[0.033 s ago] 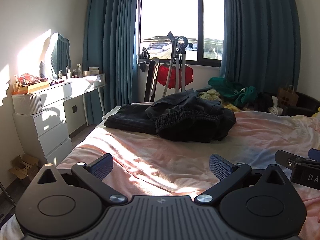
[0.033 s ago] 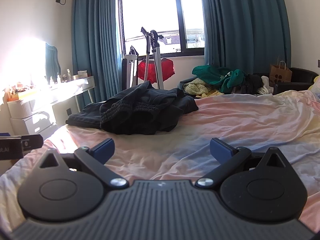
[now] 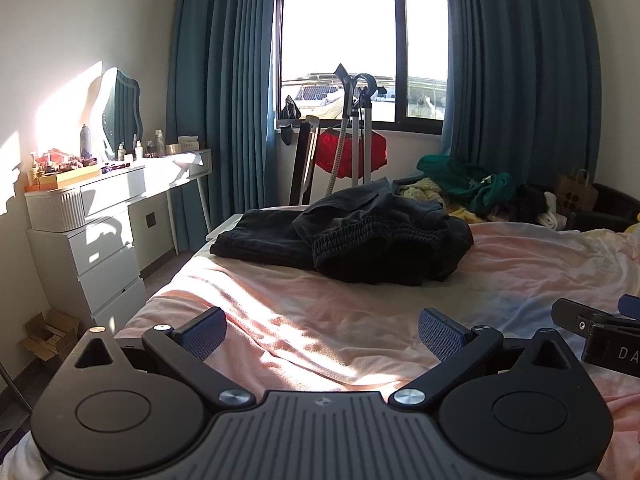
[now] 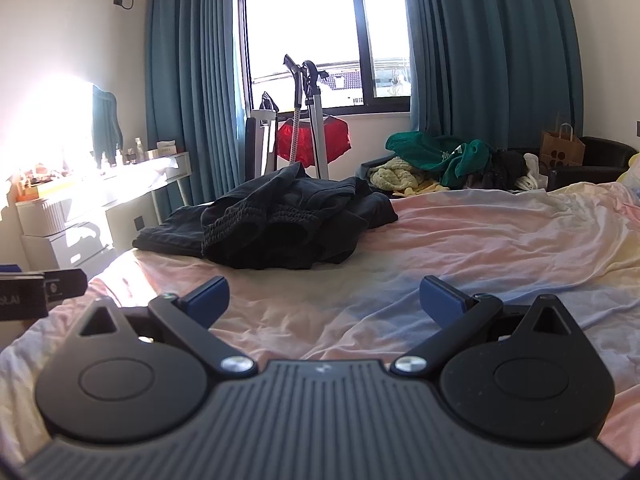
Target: Fold clothes
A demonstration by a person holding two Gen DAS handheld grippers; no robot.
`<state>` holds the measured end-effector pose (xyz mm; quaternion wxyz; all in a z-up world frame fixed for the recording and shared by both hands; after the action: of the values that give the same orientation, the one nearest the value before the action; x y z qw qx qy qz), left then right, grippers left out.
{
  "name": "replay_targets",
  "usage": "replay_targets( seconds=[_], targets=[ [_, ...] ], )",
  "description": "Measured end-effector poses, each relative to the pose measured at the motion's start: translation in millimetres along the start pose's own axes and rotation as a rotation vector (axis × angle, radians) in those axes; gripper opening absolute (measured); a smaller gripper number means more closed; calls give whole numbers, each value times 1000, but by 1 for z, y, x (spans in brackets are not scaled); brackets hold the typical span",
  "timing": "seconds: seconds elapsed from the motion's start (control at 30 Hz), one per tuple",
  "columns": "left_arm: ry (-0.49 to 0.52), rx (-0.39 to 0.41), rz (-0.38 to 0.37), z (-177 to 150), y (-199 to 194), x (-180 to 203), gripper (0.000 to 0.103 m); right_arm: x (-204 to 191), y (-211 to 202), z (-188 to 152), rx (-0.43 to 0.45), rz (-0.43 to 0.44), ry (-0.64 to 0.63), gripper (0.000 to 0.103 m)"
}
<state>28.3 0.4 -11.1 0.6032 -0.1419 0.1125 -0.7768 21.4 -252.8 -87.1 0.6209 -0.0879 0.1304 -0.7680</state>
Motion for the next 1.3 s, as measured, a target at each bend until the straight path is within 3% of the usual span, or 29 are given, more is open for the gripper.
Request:
replay_targets(
  seconds=[0.13, 0.27, 1.03, 1.3],
  targets=[
    [72, 14, 40, -3, -1, 15, 103, -1, -1, -1, 33, -3, -9, 103],
    [39, -4, 31, -3, -3, 9, 103, 0, -3, 4, 27, -7, -4, 103],
    [87, -46, 51, -12, 7, 8, 103, 0, -1, -1, 12, -4, -4, 103],
    [42, -57, 74, -13, 12, -3, 103, 0, -1, -2, 22, -21, -3, 103]
  ],
)
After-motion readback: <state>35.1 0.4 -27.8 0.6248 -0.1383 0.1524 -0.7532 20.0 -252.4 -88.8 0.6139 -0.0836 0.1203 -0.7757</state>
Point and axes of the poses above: each gripper's, at about its wrist camera, not at the fingertips, and y roughly the way its jaws point, x to its right, z to its top, the point moved 3 cm from there along y, roughly the way its jaws point, and after that the axes turned 15 degrees about -z, right-handed, at the moved point
